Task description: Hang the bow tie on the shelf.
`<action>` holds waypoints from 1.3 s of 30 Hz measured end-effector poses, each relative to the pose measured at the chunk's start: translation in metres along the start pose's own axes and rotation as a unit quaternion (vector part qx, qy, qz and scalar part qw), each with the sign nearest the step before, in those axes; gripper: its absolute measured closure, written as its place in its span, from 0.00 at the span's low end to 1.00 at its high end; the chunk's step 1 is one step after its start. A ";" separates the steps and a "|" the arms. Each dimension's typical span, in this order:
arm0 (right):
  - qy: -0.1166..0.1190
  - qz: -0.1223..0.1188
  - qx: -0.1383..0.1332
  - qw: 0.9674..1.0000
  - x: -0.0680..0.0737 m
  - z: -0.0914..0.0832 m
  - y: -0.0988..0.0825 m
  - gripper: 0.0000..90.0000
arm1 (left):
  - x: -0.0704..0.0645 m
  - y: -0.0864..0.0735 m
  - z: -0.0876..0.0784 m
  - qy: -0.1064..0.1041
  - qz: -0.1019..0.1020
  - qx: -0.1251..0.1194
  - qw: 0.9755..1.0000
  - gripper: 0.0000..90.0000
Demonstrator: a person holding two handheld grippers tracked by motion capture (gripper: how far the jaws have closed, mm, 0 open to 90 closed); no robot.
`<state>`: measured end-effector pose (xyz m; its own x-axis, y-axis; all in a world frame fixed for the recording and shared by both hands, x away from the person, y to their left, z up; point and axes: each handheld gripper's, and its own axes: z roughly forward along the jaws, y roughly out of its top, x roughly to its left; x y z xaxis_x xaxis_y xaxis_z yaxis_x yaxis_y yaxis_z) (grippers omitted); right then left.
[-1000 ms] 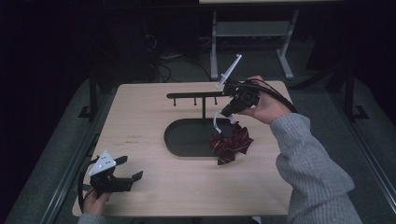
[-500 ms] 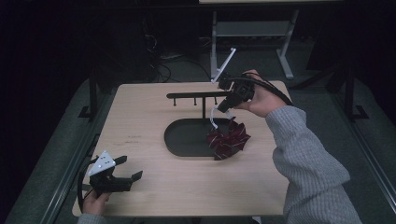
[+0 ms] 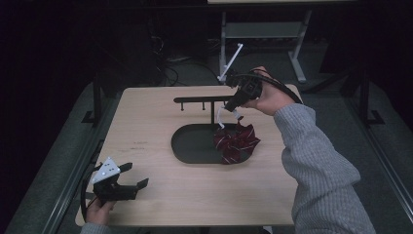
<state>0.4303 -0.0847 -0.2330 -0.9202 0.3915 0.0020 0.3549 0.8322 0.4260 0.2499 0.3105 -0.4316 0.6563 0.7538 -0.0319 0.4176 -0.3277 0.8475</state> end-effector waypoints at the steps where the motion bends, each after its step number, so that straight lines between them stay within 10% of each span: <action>1: -0.001 0.001 0.001 1.000 0.000 0.000 0.001 0.98 | 0.000 0.000 0.000 0.000 -0.001 -0.001 1.000 0.15; 39: -0.010 0.040 0.020 0.999 -0.038 0.022 0.014 0.98 | 0.000 0.000 0.000 -0.002 -0.003 -0.004 1.000 0.15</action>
<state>0.4742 -0.0793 -0.2467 -0.8848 0.4657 0.0159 0.4347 0.8125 0.3884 0.2500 0.3111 -0.4316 0.6567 0.7531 -0.0392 0.4167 -0.3190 0.8513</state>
